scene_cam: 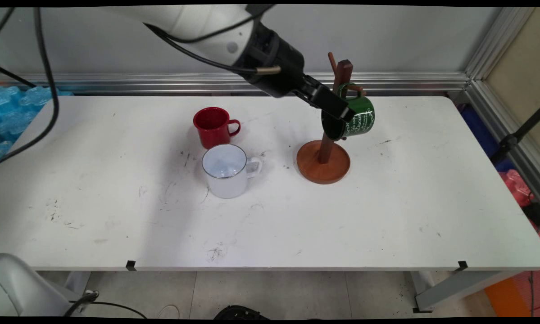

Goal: Pick up the green mug from the rack, then place the picked object on the table

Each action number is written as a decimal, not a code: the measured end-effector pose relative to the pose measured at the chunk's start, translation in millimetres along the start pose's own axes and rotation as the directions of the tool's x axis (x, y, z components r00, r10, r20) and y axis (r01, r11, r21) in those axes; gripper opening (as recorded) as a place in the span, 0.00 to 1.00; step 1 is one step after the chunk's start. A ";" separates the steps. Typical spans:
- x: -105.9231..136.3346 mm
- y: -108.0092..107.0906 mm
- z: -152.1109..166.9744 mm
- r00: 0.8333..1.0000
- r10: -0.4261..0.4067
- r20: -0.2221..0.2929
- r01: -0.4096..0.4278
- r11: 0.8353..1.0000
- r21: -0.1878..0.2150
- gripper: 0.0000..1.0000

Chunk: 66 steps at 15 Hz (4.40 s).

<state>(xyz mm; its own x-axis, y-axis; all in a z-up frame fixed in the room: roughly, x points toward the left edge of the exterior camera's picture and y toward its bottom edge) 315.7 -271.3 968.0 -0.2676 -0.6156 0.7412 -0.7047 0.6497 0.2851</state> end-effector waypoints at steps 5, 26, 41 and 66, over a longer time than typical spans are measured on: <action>-4.3 -2.3 25.2 0.998 -0.067 -0.014 0.067 0.998 0.003 1.00; -12.7 -1.9 81.3 0.974 -0.210 -0.083 0.209 0.978 -0.018 0.00; -19.2 -1.6 72.7 0.971 -0.215 -0.102 0.214 0.977 -0.018 0.00; -19.9 11.2 35.3 0.988 -0.130 -0.081 0.125 0.990 -0.071 0.00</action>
<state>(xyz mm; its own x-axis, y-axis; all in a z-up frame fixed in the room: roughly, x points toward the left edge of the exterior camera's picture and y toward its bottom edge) 289.9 -267.6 935.0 -0.1194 -0.6568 0.7445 -0.6841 0.5979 0.4178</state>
